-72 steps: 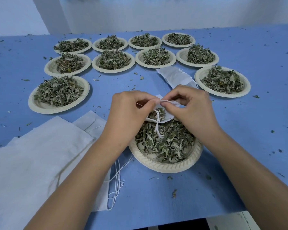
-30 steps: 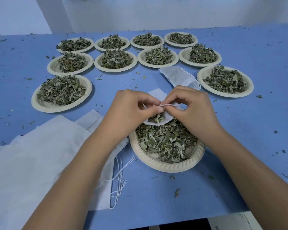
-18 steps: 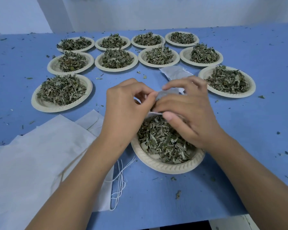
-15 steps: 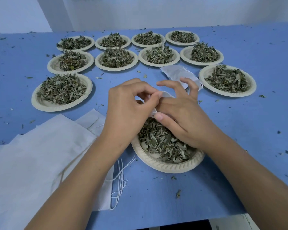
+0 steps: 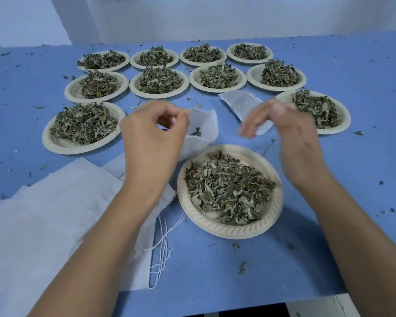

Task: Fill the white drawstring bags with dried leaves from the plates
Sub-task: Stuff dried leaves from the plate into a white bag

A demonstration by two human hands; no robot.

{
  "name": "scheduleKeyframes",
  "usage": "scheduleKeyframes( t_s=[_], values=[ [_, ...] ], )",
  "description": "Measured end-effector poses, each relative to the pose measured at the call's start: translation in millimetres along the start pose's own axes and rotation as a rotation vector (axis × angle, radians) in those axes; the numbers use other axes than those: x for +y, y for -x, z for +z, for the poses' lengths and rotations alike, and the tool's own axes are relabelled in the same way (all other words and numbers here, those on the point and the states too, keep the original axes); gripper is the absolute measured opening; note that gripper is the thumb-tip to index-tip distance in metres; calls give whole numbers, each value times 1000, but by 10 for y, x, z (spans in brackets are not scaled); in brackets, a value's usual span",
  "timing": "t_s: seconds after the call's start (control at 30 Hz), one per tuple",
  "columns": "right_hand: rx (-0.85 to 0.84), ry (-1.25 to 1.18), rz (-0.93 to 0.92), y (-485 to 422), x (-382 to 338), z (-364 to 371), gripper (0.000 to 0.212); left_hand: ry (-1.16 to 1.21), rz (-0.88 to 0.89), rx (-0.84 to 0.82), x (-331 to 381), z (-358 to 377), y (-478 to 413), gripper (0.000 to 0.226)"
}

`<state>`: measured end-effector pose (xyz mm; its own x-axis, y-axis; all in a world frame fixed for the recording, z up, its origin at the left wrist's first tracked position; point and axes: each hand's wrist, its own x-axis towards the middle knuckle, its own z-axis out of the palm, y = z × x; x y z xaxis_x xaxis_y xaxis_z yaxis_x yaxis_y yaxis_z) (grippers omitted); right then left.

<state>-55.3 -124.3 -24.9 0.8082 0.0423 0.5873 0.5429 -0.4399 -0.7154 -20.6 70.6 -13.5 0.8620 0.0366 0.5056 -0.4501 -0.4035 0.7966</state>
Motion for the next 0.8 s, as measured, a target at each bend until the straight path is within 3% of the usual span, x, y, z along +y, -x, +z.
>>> scheduleKeyframes(
  t_s=[0.03, 0.1, 0.17, 0.2, 0.37, 0.57, 0.7, 0.8],
  values=[
    [-33, -82, 97, 10, -5, -68, 58, -6, 6, 57, -13, -23, -25, 18],
    [-272, -75, 299, 37, -18, -69, 67, -35, 49, 137, -28, -49, -54, 16],
    [-534, 73, 386, 74, -6, 30, 62, -109, 120, 156, -38, -46, -60, 14],
    [-578, 135, 377, 75, -3, 68, 55, -154, 157, 141, -45, -39, -59, 13],
    [-432, 103, 299, 12, 30, 15, 17, -212, 168, -12, -84, 20, -34, 10],
    [-670, 304, 203, 47, 19, 124, 56, -100, 112, -59, -49, 65, 8, 11],
    [-558, 320, 143, 34, 13, 88, 56, -83, 82, -25, -57, 35, -25, 12],
    [-534, 408, 153, 19, 16, 73, 70, -64, 64, -34, -56, 38, -20, 10]
  ],
)
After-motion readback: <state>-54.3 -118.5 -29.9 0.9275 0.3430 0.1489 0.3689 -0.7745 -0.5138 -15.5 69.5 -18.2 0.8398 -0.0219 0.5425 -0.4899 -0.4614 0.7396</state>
